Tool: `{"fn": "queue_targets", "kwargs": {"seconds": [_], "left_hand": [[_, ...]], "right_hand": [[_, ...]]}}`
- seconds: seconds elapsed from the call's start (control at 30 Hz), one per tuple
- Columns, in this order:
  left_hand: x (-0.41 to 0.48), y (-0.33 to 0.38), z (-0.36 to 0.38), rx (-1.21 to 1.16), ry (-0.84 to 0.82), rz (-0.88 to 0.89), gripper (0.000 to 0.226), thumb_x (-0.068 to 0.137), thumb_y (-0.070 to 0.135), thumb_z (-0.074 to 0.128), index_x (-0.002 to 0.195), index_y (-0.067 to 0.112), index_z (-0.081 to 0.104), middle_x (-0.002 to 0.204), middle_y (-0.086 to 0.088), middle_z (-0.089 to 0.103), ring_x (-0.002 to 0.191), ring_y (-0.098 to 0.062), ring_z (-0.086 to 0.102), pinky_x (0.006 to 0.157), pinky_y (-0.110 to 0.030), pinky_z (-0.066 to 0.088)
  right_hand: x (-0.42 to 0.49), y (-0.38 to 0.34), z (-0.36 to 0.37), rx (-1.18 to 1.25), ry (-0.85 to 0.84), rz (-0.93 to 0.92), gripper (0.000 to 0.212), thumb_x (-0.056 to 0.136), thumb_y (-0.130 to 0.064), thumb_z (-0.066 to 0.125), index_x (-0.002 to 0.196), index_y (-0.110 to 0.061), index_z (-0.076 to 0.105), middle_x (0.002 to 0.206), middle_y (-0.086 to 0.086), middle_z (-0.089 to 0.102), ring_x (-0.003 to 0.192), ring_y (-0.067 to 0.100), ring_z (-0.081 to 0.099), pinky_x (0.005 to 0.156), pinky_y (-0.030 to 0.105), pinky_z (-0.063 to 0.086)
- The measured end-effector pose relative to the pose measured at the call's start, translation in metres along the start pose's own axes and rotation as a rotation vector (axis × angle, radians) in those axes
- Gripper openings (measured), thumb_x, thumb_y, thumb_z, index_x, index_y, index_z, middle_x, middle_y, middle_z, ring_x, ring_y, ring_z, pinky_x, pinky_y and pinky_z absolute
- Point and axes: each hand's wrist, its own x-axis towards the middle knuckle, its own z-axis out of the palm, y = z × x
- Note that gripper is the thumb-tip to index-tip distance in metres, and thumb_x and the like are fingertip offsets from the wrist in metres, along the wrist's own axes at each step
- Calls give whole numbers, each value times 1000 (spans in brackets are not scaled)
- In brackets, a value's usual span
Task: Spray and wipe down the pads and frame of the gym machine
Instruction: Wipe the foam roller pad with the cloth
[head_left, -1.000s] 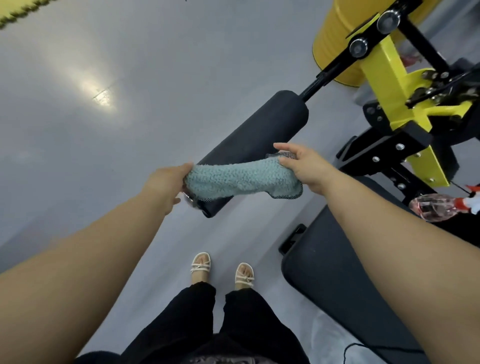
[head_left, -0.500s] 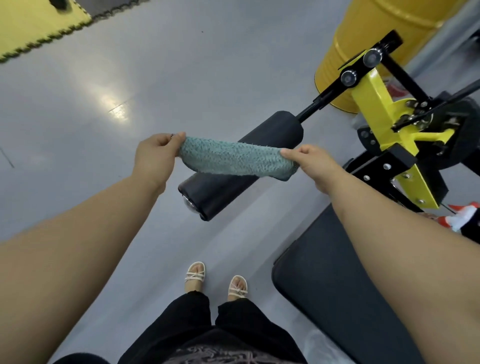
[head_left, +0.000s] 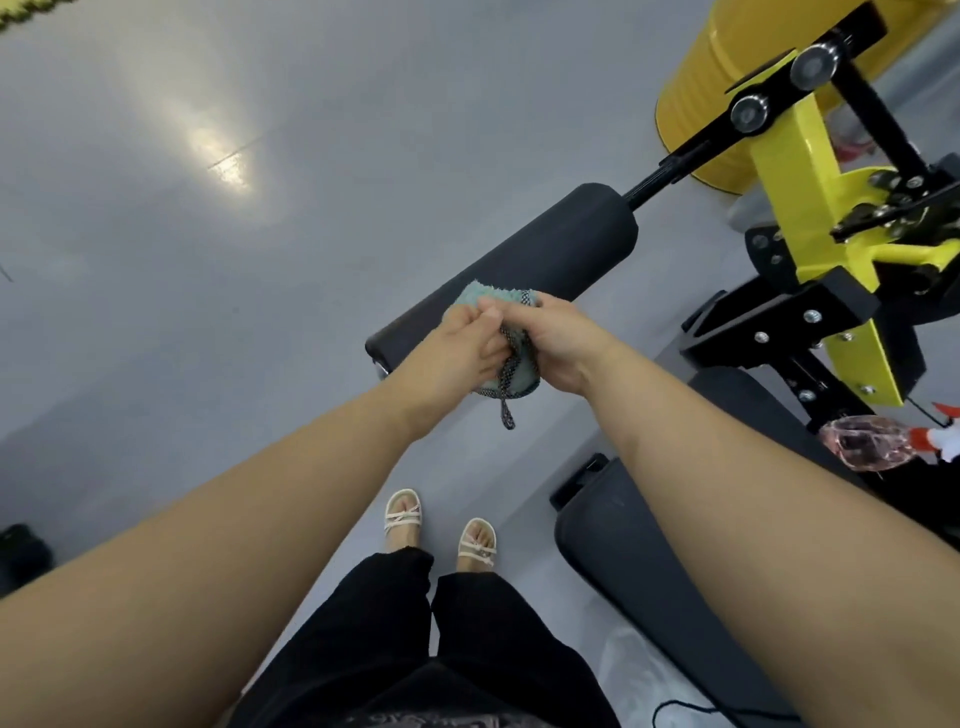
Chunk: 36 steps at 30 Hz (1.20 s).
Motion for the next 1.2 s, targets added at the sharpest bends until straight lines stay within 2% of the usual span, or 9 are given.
{"fn": "queue_targets", "kwargs": {"seconds": [0.13, 0.27, 0.4, 0.5, 0.67, 0.8, 0.9, 1.1, 1.2], "left_hand": [[22, -5, -34, -95, 131, -40, 6, 100, 24, 40, 97, 19, 42, 106, -8, 63, 94, -25, 67, 90, -36, 52], [41, -13, -69, 163, 351, 49, 11, 91, 12, 57, 90, 20, 50, 89, 2, 56, 76, -15, 59, 66, -21, 53], [50, -28, -93, 122, 202, -114, 48, 76, 31, 77, 114, 13, 54, 105, 1, 63, 91, -12, 64, 75, -27, 54], [55, -38, -89, 37, 200, -99, 37, 80, 18, 74, 111, 9, 56, 100, -4, 66, 88, -17, 67, 78, -32, 57], [67, -54, -73, -145, 459, -75, 21, 87, -2, 60, 104, 9, 54, 90, -1, 62, 87, -20, 65, 77, -34, 56], [69, -56, -55, -283, 331, -105, 24, 90, -3, 53, 112, 5, 57, 105, -10, 68, 91, -23, 69, 74, -33, 59], [69, -58, -54, -372, 161, -176, 28, 94, 1, 46, 118, 5, 60, 111, -12, 68, 92, -21, 69, 78, -30, 58], [81, -82, -78, 756, 476, -7, 37, 92, 23, 47, 128, 26, 53, 135, 2, 47, 127, -21, 40, 101, -35, 41], [95, -89, -85, 1017, 472, 57, 43, 94, 22, 43, 137, 22, 43, 143, 0, 36, 135, -24, 22, 105, -33, 29]], "right_hand": [[23, 14, 11, -3, -63, -8, 33, 85, -9, 64, 115, 2, 59, 102, 16, 66, 95, 28, 65, 89, 41, 53], [45, 20, 24, 41, 92, -16, 17, 93, 3, 47, 101, -6, 59, 95, 11, 66, 88, 22, 64, 86, 35, 53], [59, 27, 33, 184, 79, 70, 21, 98, -6, 40, 109, -3, 58, 101, 13, 66, 91, 25, 64, 83, 36, 54], [65, 39, 39, 177, 66, 92, 21, 97, -9, 45, 115, -4, 54, 106, 15, 64, 97, 28, 64, 87, 42, 53], [72, 58, 42, -334, 520, -168, 43, 87, -24, 64, 125, -26, 45, 118, -1, 53, 94, 10, 56, 88, 31, 49], [59, 79, 38, -327, 273, -225, 54, 91, -40, 54, 140, -37, 33, 138, -6, 38, 121, 6, 43, 98, 25, 41], [57, 89, 19, -358, 240, -221, 52, 91, -38, 55, 139, -34, 36, 128, -5, 50, 117, 9, 51, 98, 32, 47], [86, 88, -33, -520, 516, -323, 44, 94, -19, 54, 136, -29, 44, 125, -5, 49, 111, 6, 49, 99, 19, 38], [115, 83, -53, -670, 680, -430, 45, 96, -22, 50, 140, -27, 40, 127, 1, 40, 100, 3, 44, 88, 13, 34]]}}
